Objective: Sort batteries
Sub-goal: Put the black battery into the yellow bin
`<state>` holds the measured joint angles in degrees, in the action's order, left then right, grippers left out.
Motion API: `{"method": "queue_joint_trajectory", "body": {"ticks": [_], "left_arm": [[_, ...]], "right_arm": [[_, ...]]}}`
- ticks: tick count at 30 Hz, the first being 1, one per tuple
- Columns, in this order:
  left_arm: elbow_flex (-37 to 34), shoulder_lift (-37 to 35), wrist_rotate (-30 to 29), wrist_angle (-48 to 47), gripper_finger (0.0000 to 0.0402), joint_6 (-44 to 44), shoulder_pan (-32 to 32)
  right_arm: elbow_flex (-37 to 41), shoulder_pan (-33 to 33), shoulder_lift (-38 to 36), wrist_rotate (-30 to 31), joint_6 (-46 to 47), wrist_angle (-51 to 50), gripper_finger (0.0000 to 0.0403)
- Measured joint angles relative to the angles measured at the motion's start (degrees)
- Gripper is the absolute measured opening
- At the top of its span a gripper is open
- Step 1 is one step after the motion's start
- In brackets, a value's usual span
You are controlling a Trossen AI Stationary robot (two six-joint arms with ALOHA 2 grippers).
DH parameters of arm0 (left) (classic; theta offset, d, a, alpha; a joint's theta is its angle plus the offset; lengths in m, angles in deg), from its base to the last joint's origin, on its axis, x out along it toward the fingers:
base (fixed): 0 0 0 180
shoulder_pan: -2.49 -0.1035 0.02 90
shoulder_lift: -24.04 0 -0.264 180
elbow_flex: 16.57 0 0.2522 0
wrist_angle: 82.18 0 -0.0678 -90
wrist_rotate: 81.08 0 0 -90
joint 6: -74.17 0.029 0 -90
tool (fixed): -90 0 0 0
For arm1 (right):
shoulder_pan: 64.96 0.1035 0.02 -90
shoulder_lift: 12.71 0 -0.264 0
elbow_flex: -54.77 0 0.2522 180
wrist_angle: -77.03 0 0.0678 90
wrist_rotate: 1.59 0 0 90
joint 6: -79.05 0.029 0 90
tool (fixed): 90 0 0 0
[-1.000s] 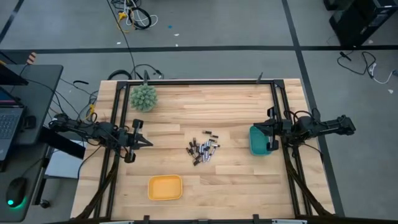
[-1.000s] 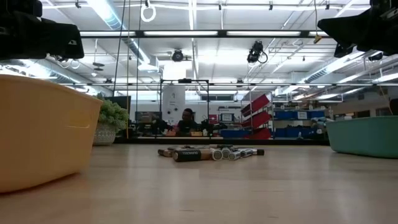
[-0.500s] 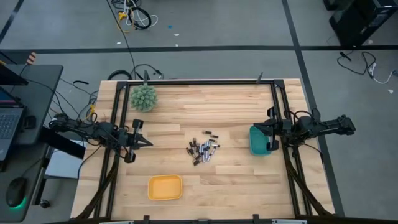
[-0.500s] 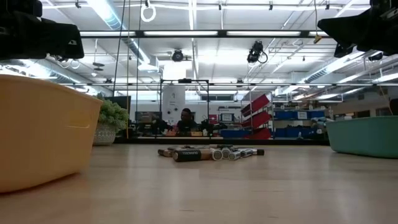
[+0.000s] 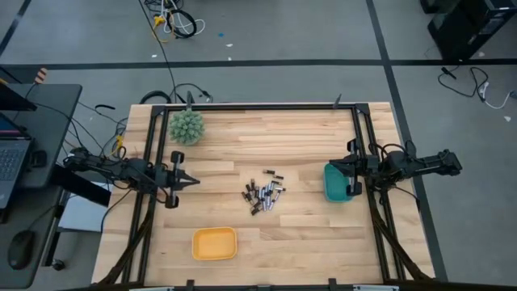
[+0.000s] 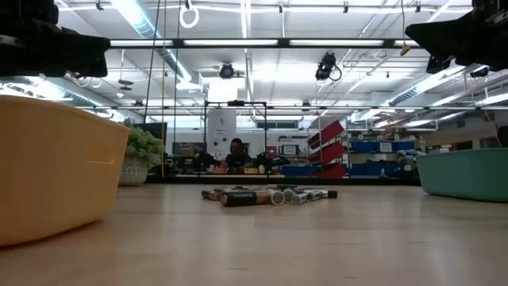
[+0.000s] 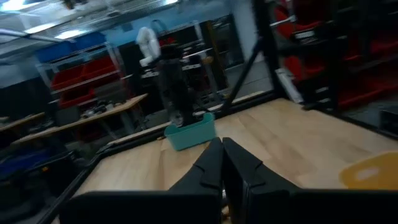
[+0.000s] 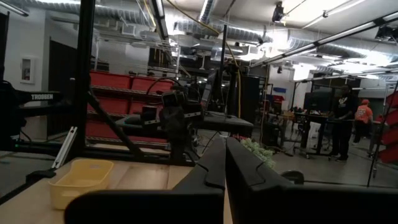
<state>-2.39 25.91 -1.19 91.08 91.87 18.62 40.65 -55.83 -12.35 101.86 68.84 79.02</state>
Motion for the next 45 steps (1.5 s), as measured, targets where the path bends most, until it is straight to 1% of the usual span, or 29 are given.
{"method": "queue_joint_trajectory", "body": {"ticks": [3, 36, 42, 45], "left_arm": [[0.01, 0.02, -0.84, -0.04, 0.0005, 0.01, -0.01], [0.0, 0.02, -0.85, -0.03, 0.0005, 0.0, -0.01], [0.0, 0.02, -0.79, 2.84, 0.0005, -0.01, 0.0], [0.01, 0.02, 1.37, 6.71, 0.0005, -0.32, -0.01]], "right_arm": [[-0.01, -0.01, 0.0, -0.02, -0.01, 0.0, 0.0001], [-0.01, -0.01, 0.0, -0.01, -0.01, 0.0, 0.0001], [-0.01, -0.01, 0.0, -0.02, -0.01, 0.0, 0.0001], [-0.01, 0.01, 0.0, -0.01, 0.0, -0.01, 0.0001]]}}
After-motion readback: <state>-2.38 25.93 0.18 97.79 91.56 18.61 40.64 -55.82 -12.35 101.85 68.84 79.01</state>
